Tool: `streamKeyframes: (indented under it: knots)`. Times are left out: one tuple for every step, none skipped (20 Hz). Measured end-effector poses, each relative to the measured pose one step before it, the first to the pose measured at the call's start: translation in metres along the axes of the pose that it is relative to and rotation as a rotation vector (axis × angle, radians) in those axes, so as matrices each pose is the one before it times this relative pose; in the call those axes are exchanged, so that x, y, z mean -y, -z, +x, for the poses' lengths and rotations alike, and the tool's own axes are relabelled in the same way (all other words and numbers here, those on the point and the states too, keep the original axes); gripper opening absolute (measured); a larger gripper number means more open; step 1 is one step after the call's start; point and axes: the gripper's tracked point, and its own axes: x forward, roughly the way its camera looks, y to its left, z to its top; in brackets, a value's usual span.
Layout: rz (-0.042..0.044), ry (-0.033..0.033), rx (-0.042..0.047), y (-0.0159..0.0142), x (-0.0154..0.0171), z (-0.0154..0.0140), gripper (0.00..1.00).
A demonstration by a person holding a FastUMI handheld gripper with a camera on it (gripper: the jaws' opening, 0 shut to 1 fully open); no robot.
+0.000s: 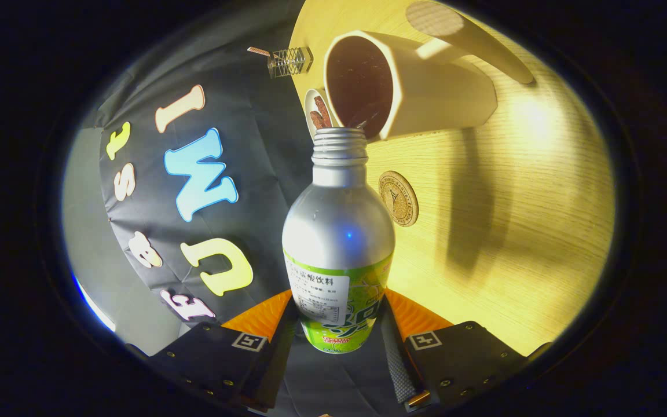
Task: Take the bottle from table, then pour the juice into the cup, finally place the bottle on the coaster
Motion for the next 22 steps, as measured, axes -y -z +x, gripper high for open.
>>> streamKeyframes:
  knots:
    - [0.00257, -0.00058, -0.00055, 0.00009, -0.00039, -0.00005, 0.74]
    - [0.0011, 0.00243, -0.00391, 0.0005, -0.00006, -0.00031, 0.74]
    - [-0.0013, -0.00014, -0.00162, -0.00038, -0.00065, -0.00039, 0.74]
    - [0.00135, -0.00137, -0.00019, 0.00017, 0.00001, 0.00035, 0.74]
    - [0.00503, -0.00361, 0.00134, -0.00084, -0.00173, -0.00099, 0.74]
    - [0.00746, -0.00096, 0.00045, -0.00074, -0.00069, -0.00002, 0.74]
    - [0.00552, -0.00188, 0.00122, 0.00012, -0.00075, -0.00022, 0.74]
    - [0.00508, -0.00147, 0.00037, -0.00056, -0.00025, -0.00025, 0.74]
    - [0.00522, -0.00335, -0.00105, 0.00095, -0.00141, 0.00035, 0.74]
    - [0.00315, -0.0015, 0.00016, -0.00054, -0.00096, -0.00016, 0.74]
    - [0.00365, -0.00059, -0.0007, 0.00003, -0.00075, -0.00017, 0.74]
    - [0.00551, -0.00323, 0.00163, -0.0005, -0.00081, 0.00004, 0.74]
    - [0.00674, -0.00121, 0.00021, -0.0001, -0.00132, 0.0002, 0.74]
    - [0.00664, -0.00321, 0.00302, -0.00137, -0.00064, -0.00002, 0.74]
    - [0.00722, -0.0011, 0.00159, -0.00015, -0.00066, -0.0004, 0.74]
    - [0.00551, -0.00189, 0.0003, -0.00063, 0.00001, -0.00067, 0.74]
    - [0.00394, -0.00175, 0.00061, -0.00029, -0.0006, -0.00044, 0.74]
    - [0.00401, -0.00114, 0.00142, -0.00072, -0.00029, -0.0006, 0.74]
    - [0.00535, -0.00097, 0.00097, 0.0, -0.00109, 0.00066, 0.74]
    - [0.00606, -0.00109, 0.00073, 0.00022, -0.0005, 0.00041, 0.74]
    - [0.00507, -0.00124, 0.00054, -0.00047, -0.00094, -0.0004, 0.74]
    - [0.00534, -0.00013, -0.00225, 0.00057, -0.00001, -0.00016, 0.74]
